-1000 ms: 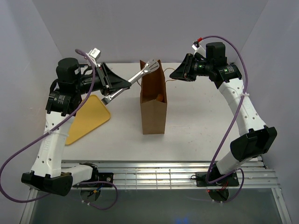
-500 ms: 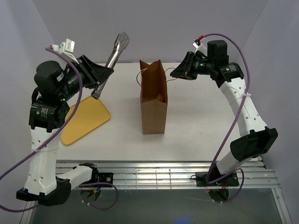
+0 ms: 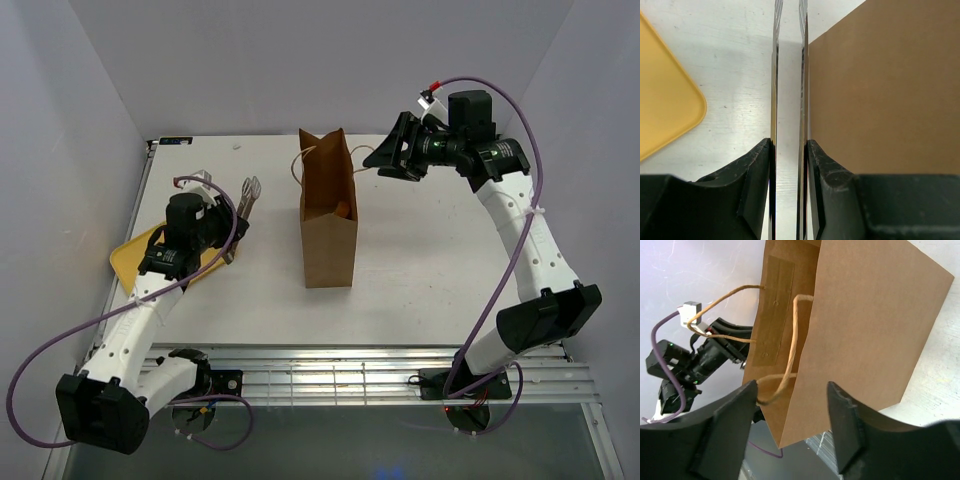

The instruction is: Place the fake bread into the paper bag

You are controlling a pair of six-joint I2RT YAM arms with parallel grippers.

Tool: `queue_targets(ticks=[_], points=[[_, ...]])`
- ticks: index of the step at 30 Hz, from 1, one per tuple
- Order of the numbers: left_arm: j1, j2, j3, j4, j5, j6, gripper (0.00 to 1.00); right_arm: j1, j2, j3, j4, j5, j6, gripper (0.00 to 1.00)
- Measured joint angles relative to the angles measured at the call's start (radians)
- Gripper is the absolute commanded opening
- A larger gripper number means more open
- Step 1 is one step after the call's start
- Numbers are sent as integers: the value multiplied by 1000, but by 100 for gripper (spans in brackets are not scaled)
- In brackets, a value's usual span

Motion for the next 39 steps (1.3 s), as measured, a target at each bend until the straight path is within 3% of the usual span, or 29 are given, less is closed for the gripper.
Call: queue_targets(ticks=[7,13,25,39], points=[[-45,69,-115,181,-59,45,43,0,-68,-27,-60,14,-18,75],[-85,133,-146,258,-107,58,44,0,-132,-55,-97,21,-24,76],[-140,304,-213,384,-197,90,44,0,-288,-270,-146,26,-28,75],[-145,455,-276,459,-172,72,45,0,-424,-371,-187,44,-45,76]])
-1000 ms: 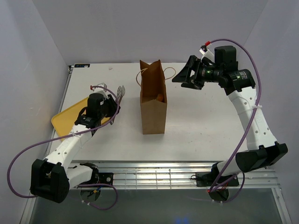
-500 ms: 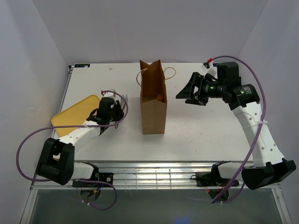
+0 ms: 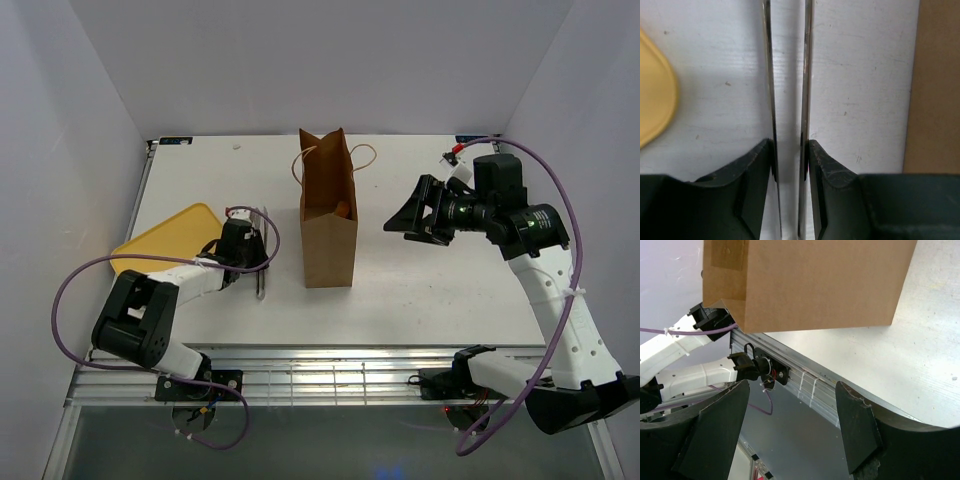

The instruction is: Place the fake bread into the paper bag

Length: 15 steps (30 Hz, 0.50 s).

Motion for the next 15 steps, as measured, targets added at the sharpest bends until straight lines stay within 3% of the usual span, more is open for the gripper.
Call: queue_targets(ticks=[9,10,12,15], points=[[-2,48,24,20,41,-3,49,0,-28,-37,-11,11,0,76],[-2,50,26,20,44,-2,53,0,-29,-37,-11,13,0,76],[-2,51,31,15,51,4,73,0,-30,-37,-11,14,0,76],[-5,51,45,8,59,2,82,0,-31,-37,-11,14,0,76]])
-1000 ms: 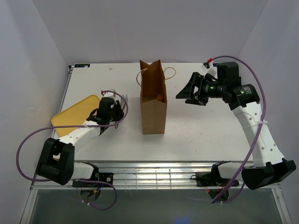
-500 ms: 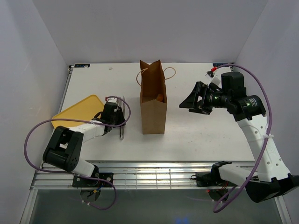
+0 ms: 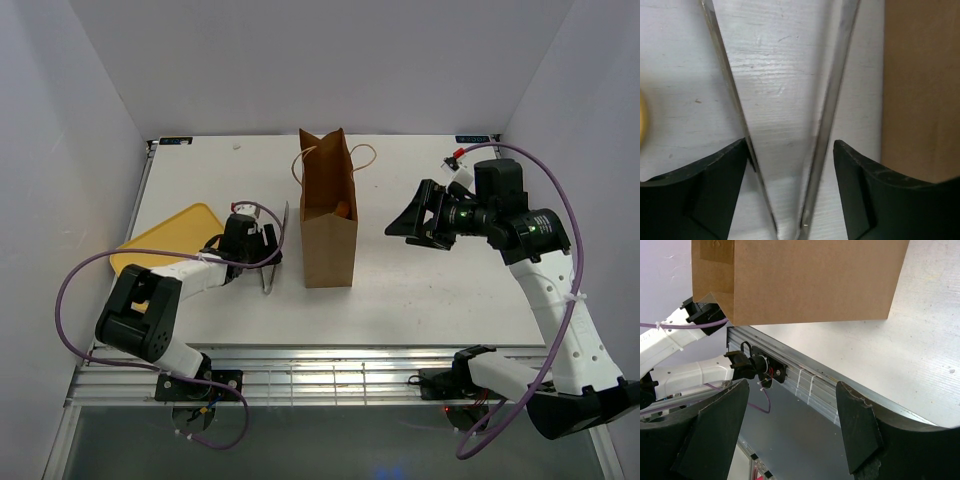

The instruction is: Place the fake bread into the paper bag

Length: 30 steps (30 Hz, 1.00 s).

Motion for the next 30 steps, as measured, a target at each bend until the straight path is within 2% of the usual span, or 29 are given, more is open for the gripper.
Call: queue_targets(ticks=[5,6,7,16,20,22,30], points=[[-1,-2,14,-26,3,1,85,0,-13,-19,0,1,0,77],[-1,-4,14,-33,2,0,97,0,-13,-20,1,1,0,77],[-1,-8,15,-40,2,5,98,0,-13,-20,0,2,0,77],[-2,-79,19,-193,-34,-16,98,0,-15,-49,18,6,0,79],[-2,-159,28,-266,-50,-38,98,0,-17,-75,20,23,-2,98],[-1,-203,36,-293,-51,-55,98,0,-19,-92,22,38,-5,90],[13,-394,65,-362,20,-178,98,0,-36,-178,28,100,-13,90]])
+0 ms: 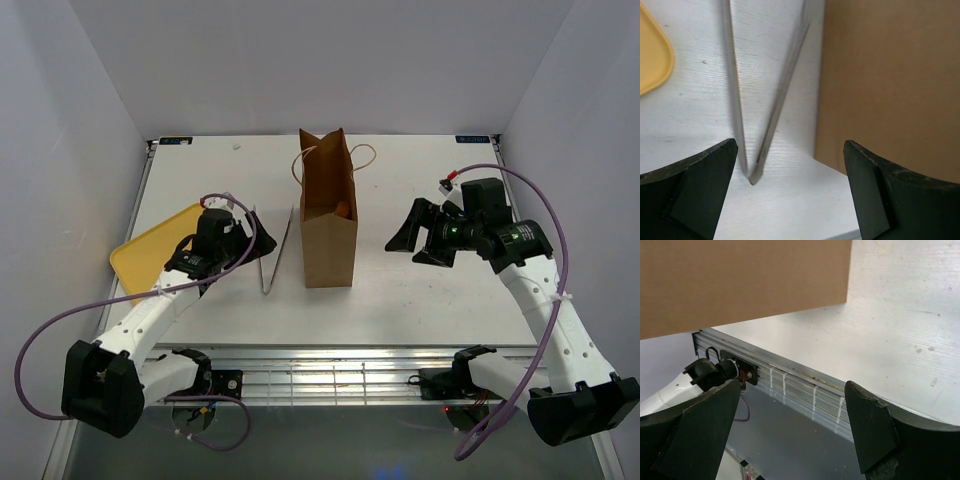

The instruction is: Place the fake bread into the paper bag

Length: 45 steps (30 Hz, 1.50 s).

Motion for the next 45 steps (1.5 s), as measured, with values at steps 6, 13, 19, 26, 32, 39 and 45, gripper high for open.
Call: queue_targets(ticks=[6,13,19,26,32,39,45], points=[[10,-80,5,-8,114,-124,98,0,0,-111,22,76,-19,90],[12,-239,-59,54,182,-249,98,0,-116,-375,257,189,-19,90],[16,-399,-251,277,222,-339,98,0,-328,-681,566,174,-9,90],[17,-630,-674,734,285,-544,98,0,-658,-1118,1011,61,30,90],[17,-681,-693,1213,350,-743,98,0,-933,-1168,1142,32,100,90],[18,-758,-689,1520,428,-872,98,0,-1044,-1167,1140,31,200,90],[18,-835,-689,1567,443,-937,98,0,-1044,-1167,1030,81,237,90]])
